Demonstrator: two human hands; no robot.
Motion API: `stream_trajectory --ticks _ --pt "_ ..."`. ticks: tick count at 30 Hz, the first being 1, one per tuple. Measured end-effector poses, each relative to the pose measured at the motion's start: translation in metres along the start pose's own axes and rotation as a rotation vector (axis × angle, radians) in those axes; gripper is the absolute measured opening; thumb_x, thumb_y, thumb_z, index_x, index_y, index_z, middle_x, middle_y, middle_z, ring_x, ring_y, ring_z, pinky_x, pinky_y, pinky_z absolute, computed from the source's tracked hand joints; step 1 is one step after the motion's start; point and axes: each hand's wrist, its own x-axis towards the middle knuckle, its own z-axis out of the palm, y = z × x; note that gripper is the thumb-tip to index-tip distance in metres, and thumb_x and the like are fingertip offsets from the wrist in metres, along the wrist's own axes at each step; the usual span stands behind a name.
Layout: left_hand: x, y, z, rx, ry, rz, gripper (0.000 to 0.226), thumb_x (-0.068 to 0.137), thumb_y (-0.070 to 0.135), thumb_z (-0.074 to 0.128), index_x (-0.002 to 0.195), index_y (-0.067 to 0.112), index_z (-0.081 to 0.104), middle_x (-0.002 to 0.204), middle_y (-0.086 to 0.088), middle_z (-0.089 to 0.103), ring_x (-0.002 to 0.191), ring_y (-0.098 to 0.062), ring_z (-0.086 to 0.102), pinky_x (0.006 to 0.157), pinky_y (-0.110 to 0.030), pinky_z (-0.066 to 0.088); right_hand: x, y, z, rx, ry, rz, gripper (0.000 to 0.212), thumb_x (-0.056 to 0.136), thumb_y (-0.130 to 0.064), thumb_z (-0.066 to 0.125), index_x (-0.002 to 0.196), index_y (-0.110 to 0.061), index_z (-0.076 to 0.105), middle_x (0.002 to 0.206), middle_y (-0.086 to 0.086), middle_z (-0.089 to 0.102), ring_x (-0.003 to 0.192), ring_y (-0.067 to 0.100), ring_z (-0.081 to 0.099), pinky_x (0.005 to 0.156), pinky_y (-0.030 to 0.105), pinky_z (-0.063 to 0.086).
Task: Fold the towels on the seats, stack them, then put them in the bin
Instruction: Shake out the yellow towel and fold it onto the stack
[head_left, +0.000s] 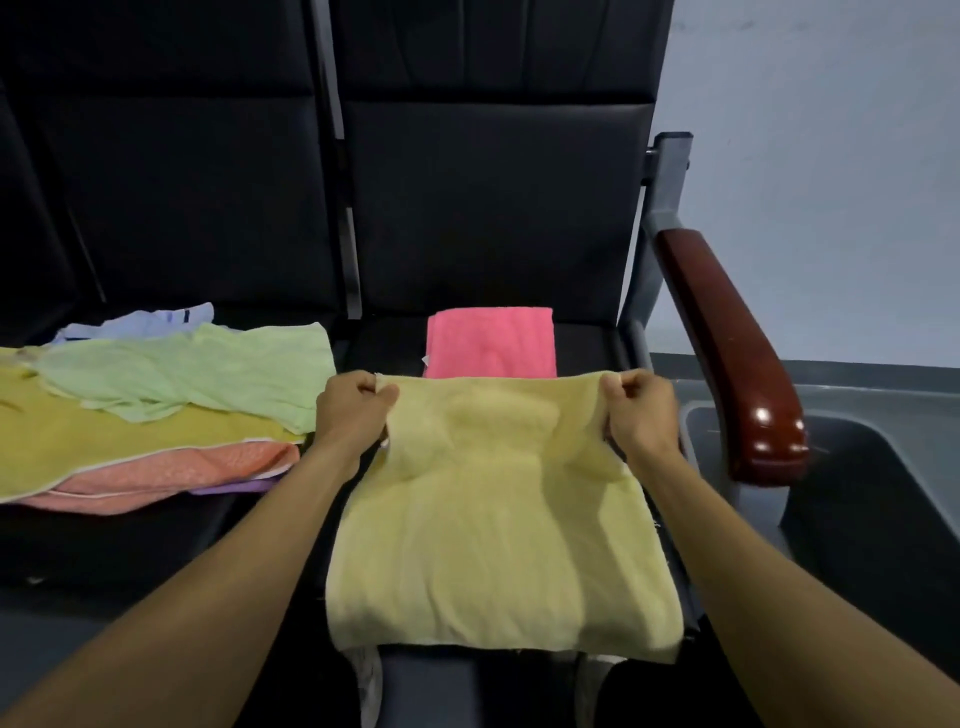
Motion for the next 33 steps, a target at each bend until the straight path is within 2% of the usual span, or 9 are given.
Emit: stream_trajectory --ticks 3,5,7,10,14,19,25,28,33 --pt "-0.015 -0.001 0.014 -0.01 -0.054 -0.001 0.021 0.091 0.013 0.067 0.071 0.01 0.061 0.081 -0.015 0.071 0.084 -0.034 0.07 0.079 -0.054 0.06 -0.019 0.002 0.012 0.039 -0.047 0.043 0.022 0.099 -0.025 0.059 0.081 -0.013 0.066 0.062 0.004 0.065 0.057 0.021 0.064 0.064 0.046 0.06" --pt "-0.019 -0.003 0.024 -0.027 -0.072 0.004 0.024 0.091 0.013 0.068 0.069 0.01 0.06 0.08 -0.014 0.07 0.083 -0.033 0.07 0.077 -0.055 0.061 -0.027 0.003 0.02 0.072 -0.085 0.052 0.021 0.098 -0.026 0.062 0.081 -0.014 0.067 0.068 0.004 0.067 0.064 0.023 0.066 0.066 0.048 0.061" --pt "-0.021 -0.006 0.033 -0.038 -0.088 -0.004 0.026 0.091 0.014 0.068 0.067 0.013 0.059 0.079 -0.011 0.07 0.082 -0.03 0.071 0.077 -0.053 0.061 -0.032 0.004 0.027 0.102 -0.107 0.082 0.02 0.097 -0.025 0.063 0.081 -0.014 0.068 0.076 0.008 0.069 0.073 0.027 0.07 0.063 0.045 0.062" --pt "-0.021 -0.012 0.044 -0.037 -0.117 -0.011 0.015 0.091 0.014 0.068 0.078 0.008 0.066 0.082 -0.013 0.072 0.082 -0.032 0.072 0.077 -0.053 0.061 -0.036 0.006 0.037 0.16 -0.151 0.129 0.02 0.096 -0.022 0.066 0.079 -0.01 0.066 0.084 0.016 0.071 0.079 0.032 0.072 0.056 0.034 0.059" --pt "-0.019 -0.012 0.059 -0.04 -0.14 0.017 0.014 0.091 0.015 0.07 0.082 0.005 0.066 0.084 -0.018 0.071 0.083 -0.036 0.072 0.077 -0.054 0.06 -0.036 0.006 0.055 0.198 -0.245 0.129 0.021 0.094 -0.02 0.068 0.077 -0.008 0.065 0.084 0.019 0.07 0.082 0.033 0.072 0.064 0.042 0.063" --pt "-0.023 -0.012 0.072 -0.059 -0.157 0.061 0.015 0.084 0.017 0.078 0.078 0.012 0.065 0.077 -0.011 0.069 0.08 -0.034 0.071 0.074 -0.053 0.06 -0.034 0.001 0.068 0.189 -0.321 0.094 0.019 0.093 -0.021 0.071 0.078 -0.009 0.066 0.073 0.003 0.063 0.072 0.021 0.066 0.066 0.04 0.063" --pt "-0.027 -0.007 0.077 -0.079 -0.252 0.091 0.012 0.085 0.019 0.079 0.087 0.011 0.07 0.083 -0.008 0.071 0.084 -0.028 0.072 0.078 -0.046 0.062 -0.038 -0.002 0.075 0.22 -0.4 0.125 0.01 0.09 -0.016 0.074 0.08 -0.012 0.074 0.077 0.003 0.072 0.08 0.022 0.072 0.071 0.038 0.063" --pt "-0.027 -0.006 0.072 -0.131 -0.304 0.043 0.009 0.088 0.012 0.076 0.095 0.009 0.071 0.09 -0.011 0.072 0.09 -0.026 0.073 0.08 -0.039 0.062 -0.038 -0.002 0.078 0.23 -0.423 0.145 0.008 0.089 -0.013 0.074 0.082 -0.011 0.076 0.08 0.005 0.074 0.082 0.023 0.073 0.074 0.04 0.063" --pt "-0.024 -0.011 0.064 -0.157 -0.333 0.032 0.01 0.086 0.008 0.078 0.092 0.012 0.07 0.091 -0.012 0.073 0.089 -0.026 0.073 0.084 -0.043 0.062 -0.037 -0.004 0.08 0.219 -0.495 0.128 0.014 0.092 -0.011 0.071 0.08 -0.009 0.078 0.081 0.006 0.076 0.083 0.025 0.073 0.077 0.042 0.063"
